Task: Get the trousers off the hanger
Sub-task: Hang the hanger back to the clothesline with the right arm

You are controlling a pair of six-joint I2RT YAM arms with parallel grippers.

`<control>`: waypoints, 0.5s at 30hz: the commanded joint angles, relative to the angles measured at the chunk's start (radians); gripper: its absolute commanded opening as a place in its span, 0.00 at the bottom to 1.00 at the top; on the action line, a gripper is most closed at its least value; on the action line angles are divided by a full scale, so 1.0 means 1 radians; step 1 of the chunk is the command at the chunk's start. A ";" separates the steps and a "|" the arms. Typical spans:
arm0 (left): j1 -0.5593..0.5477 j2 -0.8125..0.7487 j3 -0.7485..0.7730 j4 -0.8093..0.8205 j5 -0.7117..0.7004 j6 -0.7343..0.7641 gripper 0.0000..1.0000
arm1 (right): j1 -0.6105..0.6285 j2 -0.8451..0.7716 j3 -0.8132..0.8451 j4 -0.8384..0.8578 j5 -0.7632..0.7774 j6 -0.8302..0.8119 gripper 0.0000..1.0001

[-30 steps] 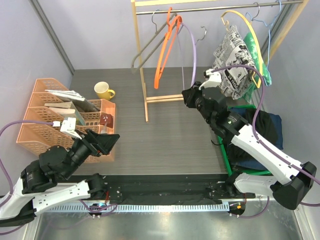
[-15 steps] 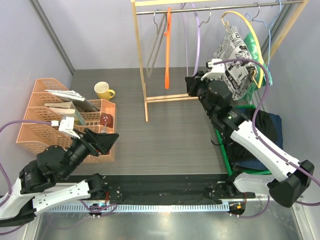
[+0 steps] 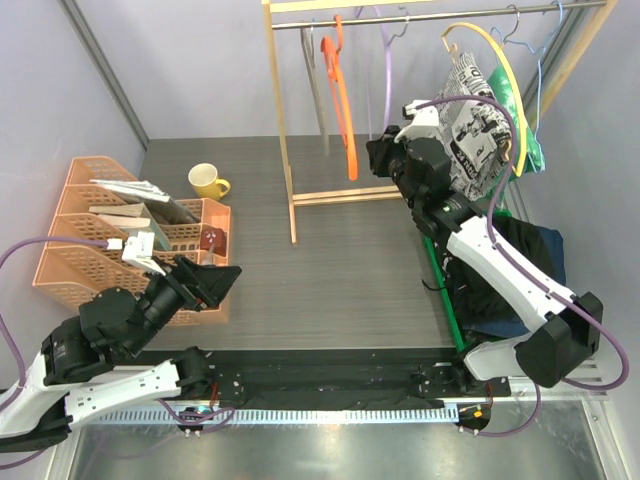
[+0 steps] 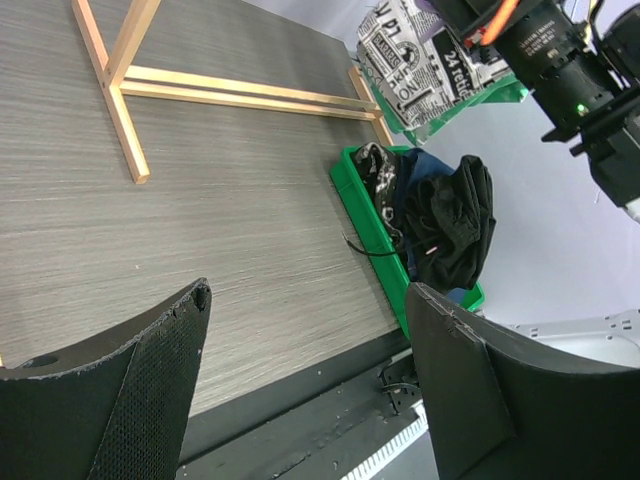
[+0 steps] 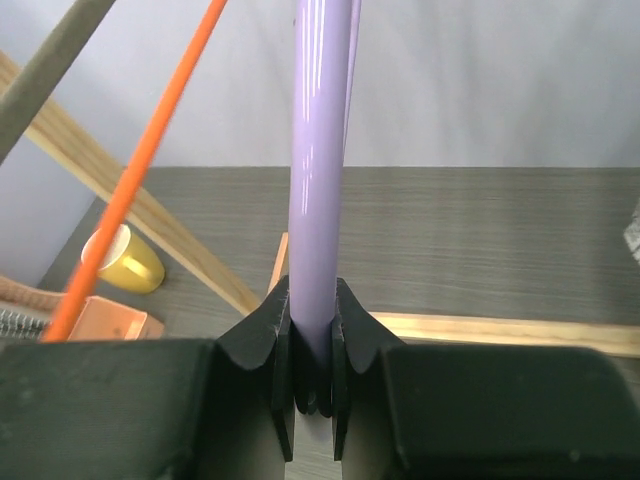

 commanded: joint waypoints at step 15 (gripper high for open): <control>-0.004 0.051 0.027 0.048 0.054 -0.007 0.79 | 0.012 0.126 0.166 -0.148 -0.276 -0.021 0.01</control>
